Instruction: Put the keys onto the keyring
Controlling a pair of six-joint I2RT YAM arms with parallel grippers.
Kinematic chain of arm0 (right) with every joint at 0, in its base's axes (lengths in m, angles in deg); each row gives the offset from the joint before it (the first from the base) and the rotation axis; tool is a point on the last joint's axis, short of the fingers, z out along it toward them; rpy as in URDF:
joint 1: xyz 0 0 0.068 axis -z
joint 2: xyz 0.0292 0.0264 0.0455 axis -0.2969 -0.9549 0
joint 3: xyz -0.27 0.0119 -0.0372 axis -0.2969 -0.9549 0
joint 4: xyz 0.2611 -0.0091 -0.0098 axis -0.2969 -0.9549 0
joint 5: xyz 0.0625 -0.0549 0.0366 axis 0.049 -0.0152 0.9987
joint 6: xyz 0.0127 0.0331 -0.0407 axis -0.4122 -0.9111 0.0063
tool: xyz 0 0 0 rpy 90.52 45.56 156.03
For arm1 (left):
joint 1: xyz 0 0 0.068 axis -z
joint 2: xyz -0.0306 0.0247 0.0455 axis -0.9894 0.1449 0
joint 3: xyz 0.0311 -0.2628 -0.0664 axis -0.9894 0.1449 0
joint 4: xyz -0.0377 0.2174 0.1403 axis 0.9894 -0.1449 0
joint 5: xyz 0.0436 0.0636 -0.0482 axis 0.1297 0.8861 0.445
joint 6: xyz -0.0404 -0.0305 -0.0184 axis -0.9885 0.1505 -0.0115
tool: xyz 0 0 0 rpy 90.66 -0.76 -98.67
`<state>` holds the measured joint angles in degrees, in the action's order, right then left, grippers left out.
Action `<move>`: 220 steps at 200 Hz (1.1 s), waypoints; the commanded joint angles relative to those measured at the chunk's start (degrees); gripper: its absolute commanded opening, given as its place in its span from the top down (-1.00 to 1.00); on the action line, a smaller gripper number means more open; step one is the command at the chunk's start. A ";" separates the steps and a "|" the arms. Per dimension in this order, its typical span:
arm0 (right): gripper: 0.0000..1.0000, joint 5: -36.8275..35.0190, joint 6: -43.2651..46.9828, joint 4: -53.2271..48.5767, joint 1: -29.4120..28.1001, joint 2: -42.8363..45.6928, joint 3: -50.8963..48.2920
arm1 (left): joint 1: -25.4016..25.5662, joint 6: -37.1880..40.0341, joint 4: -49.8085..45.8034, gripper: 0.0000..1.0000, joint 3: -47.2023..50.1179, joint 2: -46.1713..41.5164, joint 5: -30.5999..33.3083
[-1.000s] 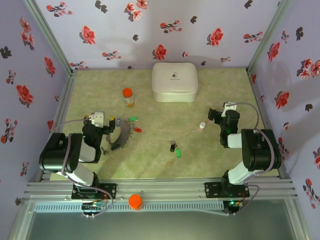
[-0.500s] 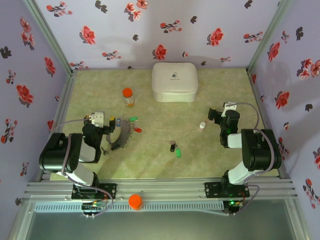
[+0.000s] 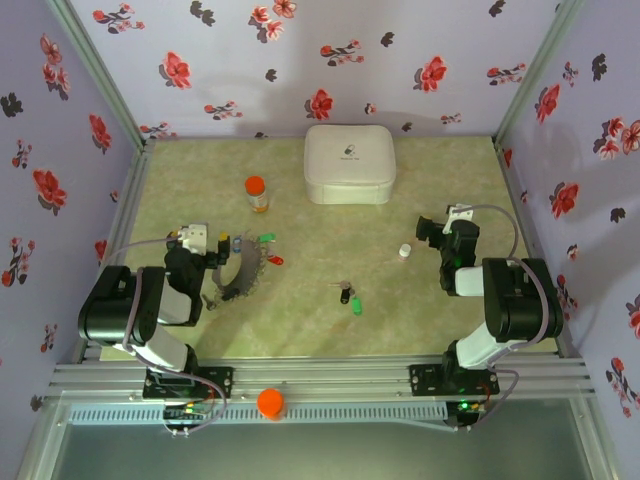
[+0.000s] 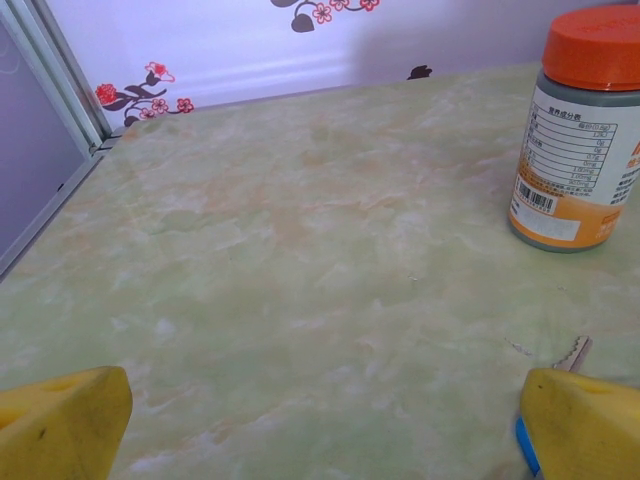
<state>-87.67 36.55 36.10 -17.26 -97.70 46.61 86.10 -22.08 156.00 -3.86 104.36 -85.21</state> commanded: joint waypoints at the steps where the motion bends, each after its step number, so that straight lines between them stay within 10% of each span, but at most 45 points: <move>1: -0.99 -2.33 -0.63 -3.48 0.19 5.21 0.79 | -0.40 -1.04 2.33 -1.00 1.14 -4.65 2.61; 44: -0.99 -3.56 -4.90 -23.34 0.08 20.04 7.85 | 2.32 -2.90 -4.48 -0.99 4.43 -20.84 12.46; 112: -0.99 6.86 -22.70 -34.16 0.43 27.43 8.72 | 9.94 -25.41 -57.37 -0.88 -6.74 -48.54 10.31; 154: -0.93 16.12 -29.71 -45.16 -1.54 25.24 15.57 | 19.53 -40.47 -80.55 -0.87 -15.54 -46.02 11.93; 220: -0.85 23.39 -28.03 -57.47 -16.94 23.78 22.75 | 17.34 -44.48 -100.29 -0.99 -25.81 -28.45 2.26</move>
<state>-69.18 8.83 -15.26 -28.89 -73.35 66.83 105.46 -63.35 65.79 -27.29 71.62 -79.50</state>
